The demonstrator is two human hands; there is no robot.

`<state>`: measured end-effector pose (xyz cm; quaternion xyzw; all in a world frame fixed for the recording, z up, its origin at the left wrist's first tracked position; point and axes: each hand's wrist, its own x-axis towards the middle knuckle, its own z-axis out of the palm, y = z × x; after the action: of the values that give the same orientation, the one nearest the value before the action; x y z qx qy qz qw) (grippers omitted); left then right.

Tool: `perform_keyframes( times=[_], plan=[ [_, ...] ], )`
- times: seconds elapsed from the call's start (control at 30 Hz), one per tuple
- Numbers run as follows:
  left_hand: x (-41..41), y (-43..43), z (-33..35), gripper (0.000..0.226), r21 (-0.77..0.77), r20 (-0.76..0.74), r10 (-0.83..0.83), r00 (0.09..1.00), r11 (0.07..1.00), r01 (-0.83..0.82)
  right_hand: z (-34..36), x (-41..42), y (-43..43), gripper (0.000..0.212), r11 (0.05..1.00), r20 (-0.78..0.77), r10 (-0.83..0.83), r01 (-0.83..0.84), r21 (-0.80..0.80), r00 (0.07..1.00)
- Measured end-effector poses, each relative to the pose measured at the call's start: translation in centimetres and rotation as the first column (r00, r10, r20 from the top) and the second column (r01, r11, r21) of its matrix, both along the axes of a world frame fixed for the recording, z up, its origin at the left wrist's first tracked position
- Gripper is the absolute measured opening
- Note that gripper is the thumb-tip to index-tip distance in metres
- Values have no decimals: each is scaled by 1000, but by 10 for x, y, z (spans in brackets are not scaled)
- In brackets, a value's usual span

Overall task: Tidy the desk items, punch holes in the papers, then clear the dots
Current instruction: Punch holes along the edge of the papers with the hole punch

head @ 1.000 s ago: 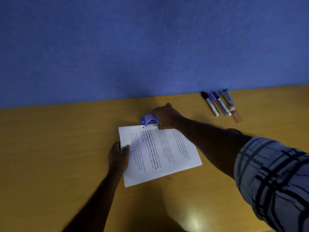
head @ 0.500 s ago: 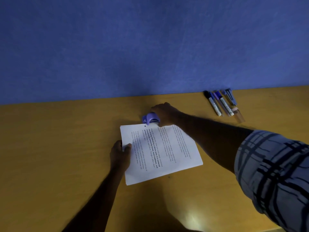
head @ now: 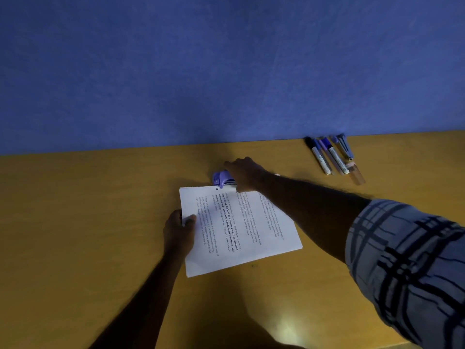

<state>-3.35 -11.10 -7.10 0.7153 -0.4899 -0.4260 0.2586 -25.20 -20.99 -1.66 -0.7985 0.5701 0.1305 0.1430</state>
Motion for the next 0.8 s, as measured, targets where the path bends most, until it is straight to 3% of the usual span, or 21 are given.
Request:
perform_keyframes(
  times=[0.2,0.4,0.8],
  plan=[
    [0,-1,3,22,1,-8,-1,1000,1000,1,2,-5,4,61,997,33,10,-7,-73,999],
    [0,1,3,25,1,-19,1,1000,1000,-1,1,-1,3,68,993,121,-114,109,50,986],
    [-1,2,6,26,18,-22,5,1000,1000,-4,-1,4,-3,67,991,96,-100,91,95,990]
  ],
)
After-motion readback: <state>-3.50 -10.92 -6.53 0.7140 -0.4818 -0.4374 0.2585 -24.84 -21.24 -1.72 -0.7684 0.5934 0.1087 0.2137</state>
